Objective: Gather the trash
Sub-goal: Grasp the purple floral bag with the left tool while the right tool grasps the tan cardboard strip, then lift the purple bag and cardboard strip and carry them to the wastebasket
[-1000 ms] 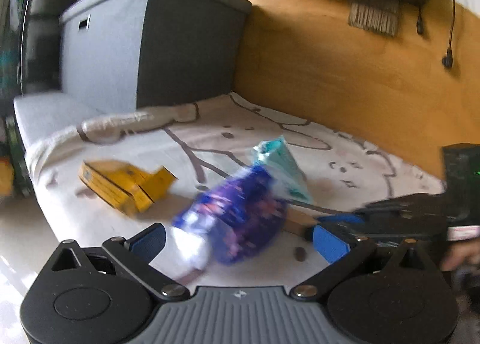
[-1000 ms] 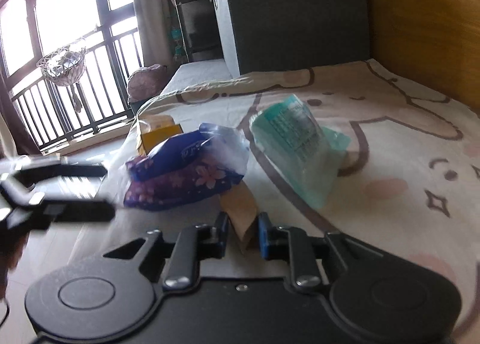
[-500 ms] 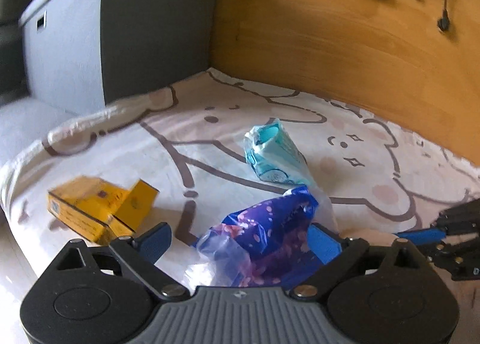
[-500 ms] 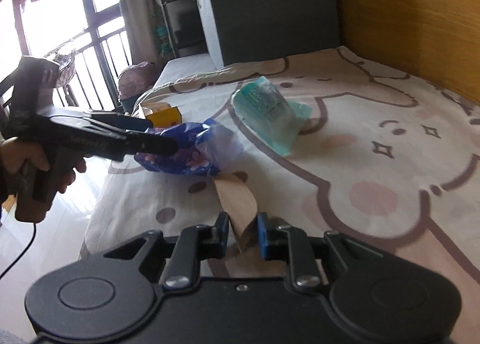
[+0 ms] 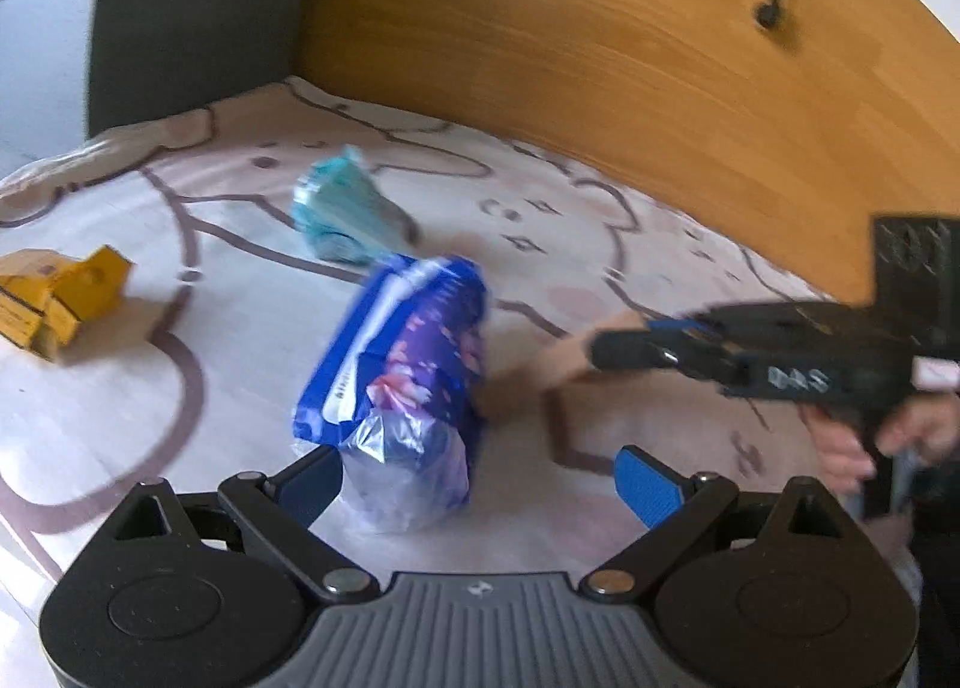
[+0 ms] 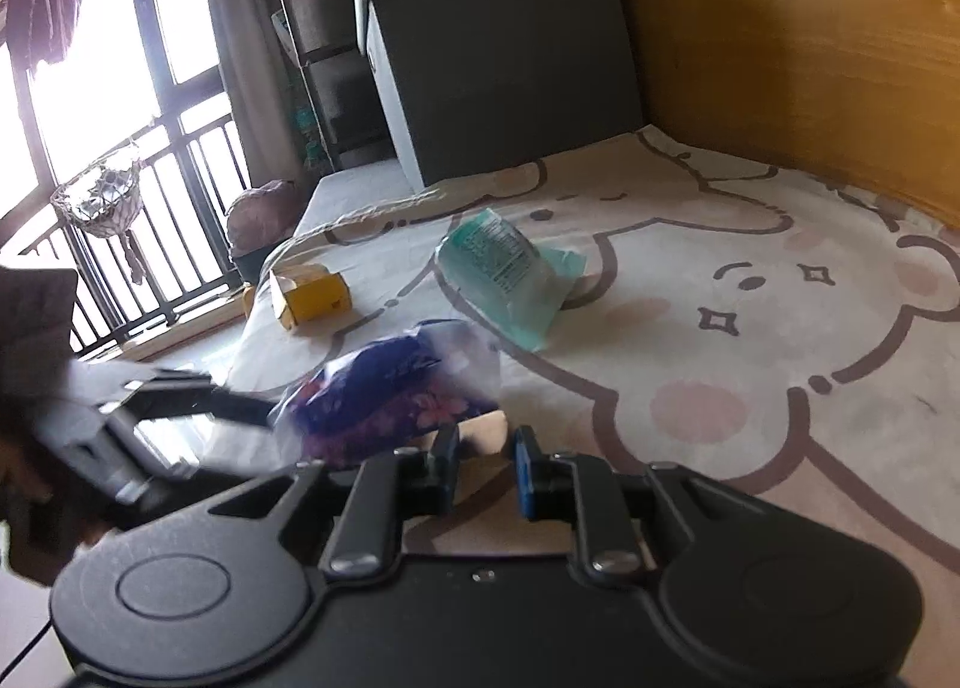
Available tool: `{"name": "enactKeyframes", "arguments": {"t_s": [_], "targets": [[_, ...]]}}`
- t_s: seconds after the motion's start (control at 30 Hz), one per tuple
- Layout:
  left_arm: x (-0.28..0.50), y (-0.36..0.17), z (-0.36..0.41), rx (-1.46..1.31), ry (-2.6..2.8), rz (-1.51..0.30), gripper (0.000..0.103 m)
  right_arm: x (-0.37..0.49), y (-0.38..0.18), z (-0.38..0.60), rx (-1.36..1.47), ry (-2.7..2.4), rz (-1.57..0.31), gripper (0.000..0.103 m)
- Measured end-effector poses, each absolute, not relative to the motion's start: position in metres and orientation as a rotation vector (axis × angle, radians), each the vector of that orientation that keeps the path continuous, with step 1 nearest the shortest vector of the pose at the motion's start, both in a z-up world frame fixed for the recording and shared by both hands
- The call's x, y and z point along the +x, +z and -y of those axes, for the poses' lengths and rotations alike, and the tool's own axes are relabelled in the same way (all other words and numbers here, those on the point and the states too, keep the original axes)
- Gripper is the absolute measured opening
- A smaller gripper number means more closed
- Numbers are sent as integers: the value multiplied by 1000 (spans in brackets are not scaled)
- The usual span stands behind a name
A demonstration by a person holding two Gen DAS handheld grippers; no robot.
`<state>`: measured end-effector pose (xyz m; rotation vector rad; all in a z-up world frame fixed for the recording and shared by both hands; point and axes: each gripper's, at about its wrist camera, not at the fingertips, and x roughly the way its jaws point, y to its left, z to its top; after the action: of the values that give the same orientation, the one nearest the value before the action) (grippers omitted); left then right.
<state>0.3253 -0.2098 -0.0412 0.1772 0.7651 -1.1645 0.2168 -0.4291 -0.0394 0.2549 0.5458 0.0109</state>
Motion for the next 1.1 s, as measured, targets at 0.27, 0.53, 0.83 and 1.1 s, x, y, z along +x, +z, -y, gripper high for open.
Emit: {"name": "enactKeyframes", "arguments": {"t_s": [0.27, 0.53, 0.83, 1.1], "targets": [[322, -17, 207, 232, -1121, -718, 96, 191, -42, 423, 247, 60, -594, 18], [345, -15, 229, 274, -1014, -722, 91, 167, -53, 412, 266, 122, -685, 18], [364, -38, 270, 386, -997, -809, 90, 179, -57, 410, 237, 141, -694, 38], [361, -46, 273, 390, -934, -796, 65, 200, -57, 402, 185, 139, -688, 40]]}}
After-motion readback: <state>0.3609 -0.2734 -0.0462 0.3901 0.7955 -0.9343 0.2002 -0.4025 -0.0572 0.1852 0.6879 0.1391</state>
